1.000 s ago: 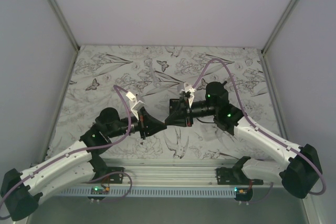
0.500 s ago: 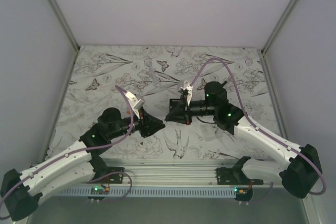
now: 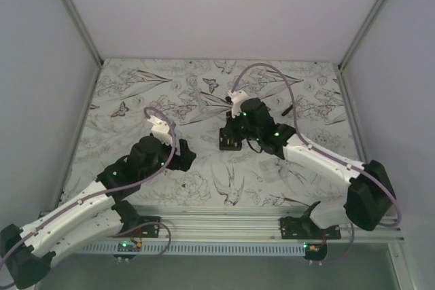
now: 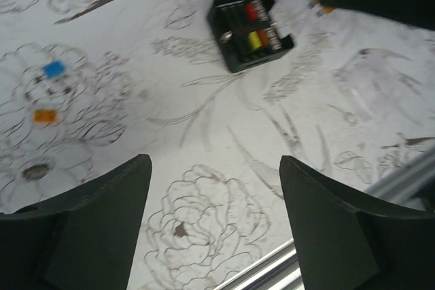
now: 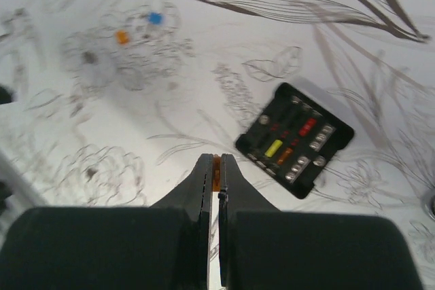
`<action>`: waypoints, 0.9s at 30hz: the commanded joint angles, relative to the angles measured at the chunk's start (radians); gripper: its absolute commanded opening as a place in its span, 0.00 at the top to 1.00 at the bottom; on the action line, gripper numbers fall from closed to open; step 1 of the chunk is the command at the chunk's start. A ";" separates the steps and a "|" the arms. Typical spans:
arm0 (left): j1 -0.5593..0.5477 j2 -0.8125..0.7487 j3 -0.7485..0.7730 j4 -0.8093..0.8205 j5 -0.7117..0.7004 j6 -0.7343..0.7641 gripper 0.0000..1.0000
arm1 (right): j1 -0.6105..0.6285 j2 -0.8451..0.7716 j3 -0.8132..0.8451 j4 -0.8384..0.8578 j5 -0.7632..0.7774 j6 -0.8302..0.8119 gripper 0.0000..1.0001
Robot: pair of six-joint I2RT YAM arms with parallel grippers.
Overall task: Snap on the fuse box
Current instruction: Install the fuse at the fuse box base.
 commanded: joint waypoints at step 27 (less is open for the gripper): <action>0.012 0.024 0.012 -0.323 -0.420 -0.041 0.00 | 0.040 0.561 0.435 -0.295 0.580 0.335 1.00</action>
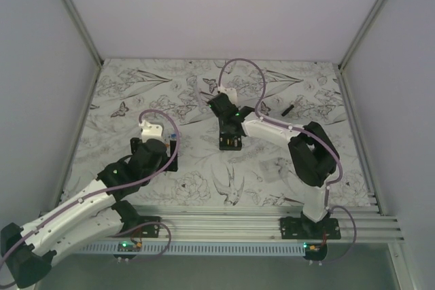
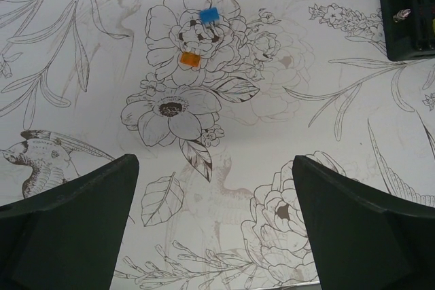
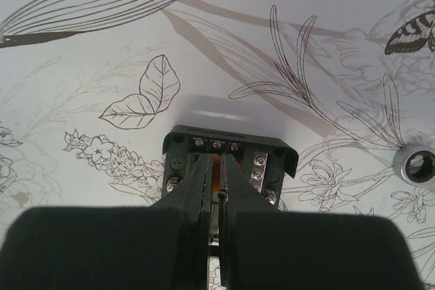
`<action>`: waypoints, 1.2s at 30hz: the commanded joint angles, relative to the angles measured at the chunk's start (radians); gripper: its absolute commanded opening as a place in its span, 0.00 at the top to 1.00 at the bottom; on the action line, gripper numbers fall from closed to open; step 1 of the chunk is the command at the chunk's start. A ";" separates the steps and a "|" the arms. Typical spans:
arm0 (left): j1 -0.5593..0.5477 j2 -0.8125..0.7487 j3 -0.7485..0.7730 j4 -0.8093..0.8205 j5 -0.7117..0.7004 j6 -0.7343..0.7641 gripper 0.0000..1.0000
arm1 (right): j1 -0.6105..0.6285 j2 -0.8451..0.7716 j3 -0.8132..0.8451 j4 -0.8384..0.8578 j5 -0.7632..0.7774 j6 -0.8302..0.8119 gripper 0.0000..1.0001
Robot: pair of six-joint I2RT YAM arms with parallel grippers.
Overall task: Snap on the fuse box
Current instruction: Install the fuse at the fuse box base.
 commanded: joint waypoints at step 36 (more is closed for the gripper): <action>0.005 0.011 -0.010 -0.026 -0.020 -0.008 0.00 | 0.044 0.062 0.023 -0.021 0.139 0.136 1.00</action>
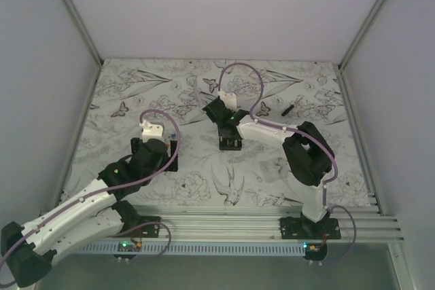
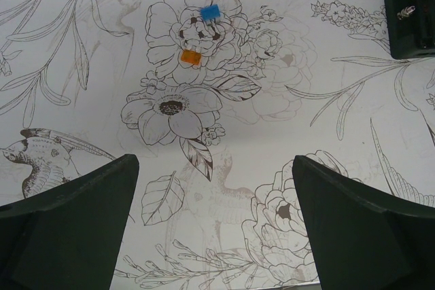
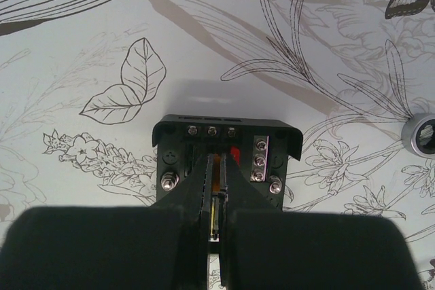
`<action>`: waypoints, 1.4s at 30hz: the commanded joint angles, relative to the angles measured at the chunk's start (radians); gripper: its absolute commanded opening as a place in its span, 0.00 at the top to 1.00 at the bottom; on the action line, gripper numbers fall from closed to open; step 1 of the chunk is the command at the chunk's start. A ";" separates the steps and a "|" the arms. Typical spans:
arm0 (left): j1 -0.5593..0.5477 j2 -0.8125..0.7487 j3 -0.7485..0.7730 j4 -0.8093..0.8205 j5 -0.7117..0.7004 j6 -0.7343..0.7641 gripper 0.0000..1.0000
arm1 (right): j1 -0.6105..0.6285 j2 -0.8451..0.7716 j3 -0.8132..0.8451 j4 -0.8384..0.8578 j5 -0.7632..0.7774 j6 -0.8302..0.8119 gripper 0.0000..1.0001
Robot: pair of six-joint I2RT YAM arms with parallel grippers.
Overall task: Snap on the fuse box
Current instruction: Install the fuse at the fuse box base.
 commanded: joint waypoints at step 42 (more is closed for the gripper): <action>0.005 -0.016 -0.013 -0.024 -0.006 -0.012 0.00 | 0.083 -0.085 -0.214 0.081 -0.116 -0.068 1.00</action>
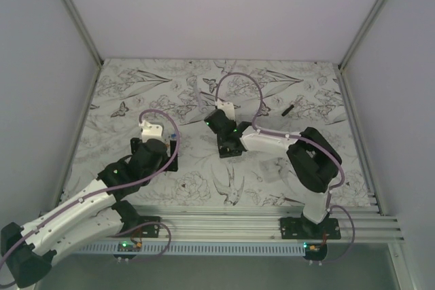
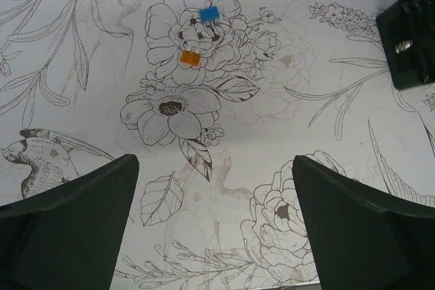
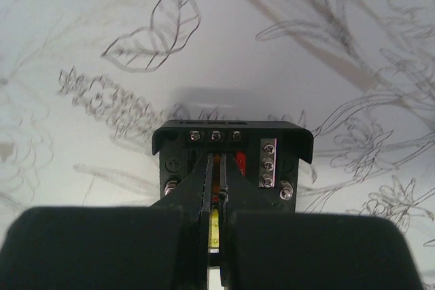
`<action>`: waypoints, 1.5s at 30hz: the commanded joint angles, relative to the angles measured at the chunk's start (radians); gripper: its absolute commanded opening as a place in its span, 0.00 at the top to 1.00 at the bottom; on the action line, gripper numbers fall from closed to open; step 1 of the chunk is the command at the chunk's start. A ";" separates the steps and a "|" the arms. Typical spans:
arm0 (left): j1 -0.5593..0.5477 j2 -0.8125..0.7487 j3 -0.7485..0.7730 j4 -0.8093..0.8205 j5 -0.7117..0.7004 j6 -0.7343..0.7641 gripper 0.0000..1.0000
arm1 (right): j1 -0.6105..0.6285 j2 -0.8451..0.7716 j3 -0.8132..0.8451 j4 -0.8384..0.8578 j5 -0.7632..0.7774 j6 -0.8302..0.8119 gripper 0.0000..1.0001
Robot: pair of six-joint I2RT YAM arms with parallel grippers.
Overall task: Snap on the fuse box
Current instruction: Install the fuse at the fuse box base.
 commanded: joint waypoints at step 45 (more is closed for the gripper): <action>0.005 -0.023 -0.015 -0.024 0.004 -0.014 0.00 | 0.077 -0.150 -0.026 -0.121 0.033 -0.120 0.70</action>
